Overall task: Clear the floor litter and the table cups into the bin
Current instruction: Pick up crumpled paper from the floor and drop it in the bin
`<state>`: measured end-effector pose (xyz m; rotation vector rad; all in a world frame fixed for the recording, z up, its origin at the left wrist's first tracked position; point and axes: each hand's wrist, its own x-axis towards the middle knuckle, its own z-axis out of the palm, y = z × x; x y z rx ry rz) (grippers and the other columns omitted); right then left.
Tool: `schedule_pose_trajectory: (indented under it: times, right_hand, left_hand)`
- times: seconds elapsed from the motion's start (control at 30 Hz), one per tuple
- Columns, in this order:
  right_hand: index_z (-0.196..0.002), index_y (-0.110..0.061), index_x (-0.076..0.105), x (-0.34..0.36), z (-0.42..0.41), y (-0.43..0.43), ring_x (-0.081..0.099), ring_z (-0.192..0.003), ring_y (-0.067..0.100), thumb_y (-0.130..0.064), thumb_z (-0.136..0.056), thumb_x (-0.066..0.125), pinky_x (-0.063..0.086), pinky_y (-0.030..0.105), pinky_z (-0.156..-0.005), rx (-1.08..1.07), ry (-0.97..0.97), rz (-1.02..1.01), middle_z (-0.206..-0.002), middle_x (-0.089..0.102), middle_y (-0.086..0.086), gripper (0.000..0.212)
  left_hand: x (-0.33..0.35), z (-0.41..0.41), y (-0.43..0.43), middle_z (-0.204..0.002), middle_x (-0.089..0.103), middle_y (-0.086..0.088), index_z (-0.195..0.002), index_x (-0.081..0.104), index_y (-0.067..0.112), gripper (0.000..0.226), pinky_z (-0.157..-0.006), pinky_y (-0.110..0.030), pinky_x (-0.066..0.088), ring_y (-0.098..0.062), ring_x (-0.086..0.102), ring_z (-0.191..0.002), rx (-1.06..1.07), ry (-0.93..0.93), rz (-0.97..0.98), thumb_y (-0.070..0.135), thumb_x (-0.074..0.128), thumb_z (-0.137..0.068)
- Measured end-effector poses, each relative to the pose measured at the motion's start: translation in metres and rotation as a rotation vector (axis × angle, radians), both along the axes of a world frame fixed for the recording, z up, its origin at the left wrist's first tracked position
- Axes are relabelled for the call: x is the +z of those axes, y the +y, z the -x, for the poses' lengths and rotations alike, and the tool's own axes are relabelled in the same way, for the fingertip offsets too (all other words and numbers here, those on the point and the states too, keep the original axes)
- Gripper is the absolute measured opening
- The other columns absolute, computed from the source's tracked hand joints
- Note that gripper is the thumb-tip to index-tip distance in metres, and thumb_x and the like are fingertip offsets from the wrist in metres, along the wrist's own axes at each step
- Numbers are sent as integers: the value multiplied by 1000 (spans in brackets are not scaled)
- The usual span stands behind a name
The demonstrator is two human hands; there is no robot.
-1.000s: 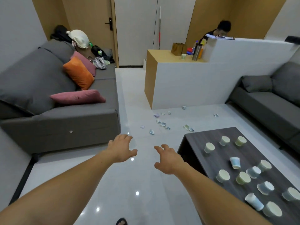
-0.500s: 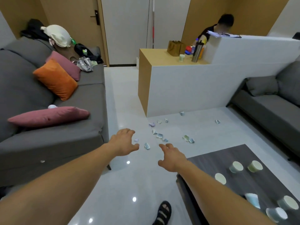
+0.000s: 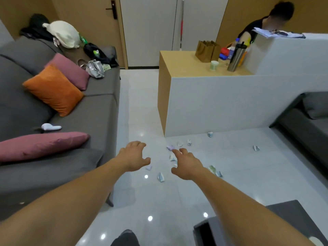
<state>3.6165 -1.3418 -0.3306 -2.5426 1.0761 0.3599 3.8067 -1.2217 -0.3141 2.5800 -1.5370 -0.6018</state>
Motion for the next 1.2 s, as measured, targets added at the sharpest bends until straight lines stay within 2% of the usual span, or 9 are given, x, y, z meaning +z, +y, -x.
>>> schedule_pose_trajectory:
  times: [0.13,0.33,0.47,0.6,0.73,0.87,1.03,1.2]
  right_hand:
    - [-152,-28,18,-22,-47,-59,30,-137,31,-40,-87,57,39,42,-101,12,36,-3,-160,13,4,77]
    - [-151,-28,19,-77,-126,-146,30,-137,31,-43,-87,56,39,43,-102,2,118,-73,-158,16,4,76]
    - [-152,-28,19,-123,-166,-193,26,-139,29,-43,-87,57,37,42,-105,-2,204,-159,-158,16,4,77]
    - [-153,-27,17,-191,-201,-233,22,-142,28,-45,-88,58,37,43,-106,15,242,-241,-159,14,2,79]
    - [-154,-28,13,-283,-224,-271,19,-143,26,-44,-88,59,38,40,-104,104,299,-300,-160,10,1,82]
    - [-154,-28,11,-403,-245,-298,23,-141,27,-44,-86,62,40,41,-102,219,344,-345,-160,10,1,87]
    - [-153,-29,7,-566,-250,-304,23,-138,28,-50,-84,64,43,45,-99,431,383,-308,-159,4,2,92]
    - [-153,-29,4,-709,-237,-294,20,-140,27,-48,-81,68,42,43,-97,578,409,-230,-160,0,3,98]
  left_hand:
    - [-23,-42,-64,-154,27,-2,-147,28,19,74,-111,-47,30,-24,26,-140,16,44,22,54,52,-87]
    - [-88,-117,-167,-154,28,-2,-148,28,20,74,-110,-45,30,-25,28,-139,30,143,-71,55,52,-87]
    - [-134,-148,-206,-153,28,-3,-148,26,20,74,-109,-44,30,-25,27,-139,47,272,-170,56,50,-87]
    - [-197,-182,-230,-154,27,-3,-148,26,19,74,-110,-45,30,-25,26,-139,76,316,-268,54,51,-88]
    - [-281,-216,-255,-154,25,-4,-148,24,18,74,-110,-45,28,-24,22,-140,74,296,-342,53,49,-89]
    - [-387,-230,-277,-152,28,-3,-147,27,18,72,-106,-44,29,-24,25,-138,181,312,-325,52,51,-88]
    - [-544,-204,-275,-146,36,-4,-142,32,19,66,-104,-41,33,-24,33,-133,287,404,-386,51,50,-88]
    - [-679,-163,-260,-148,33,-2,-146,29,19,69,-107,-40,33,-22,30,-135,368,531,-432,50,52,-88]
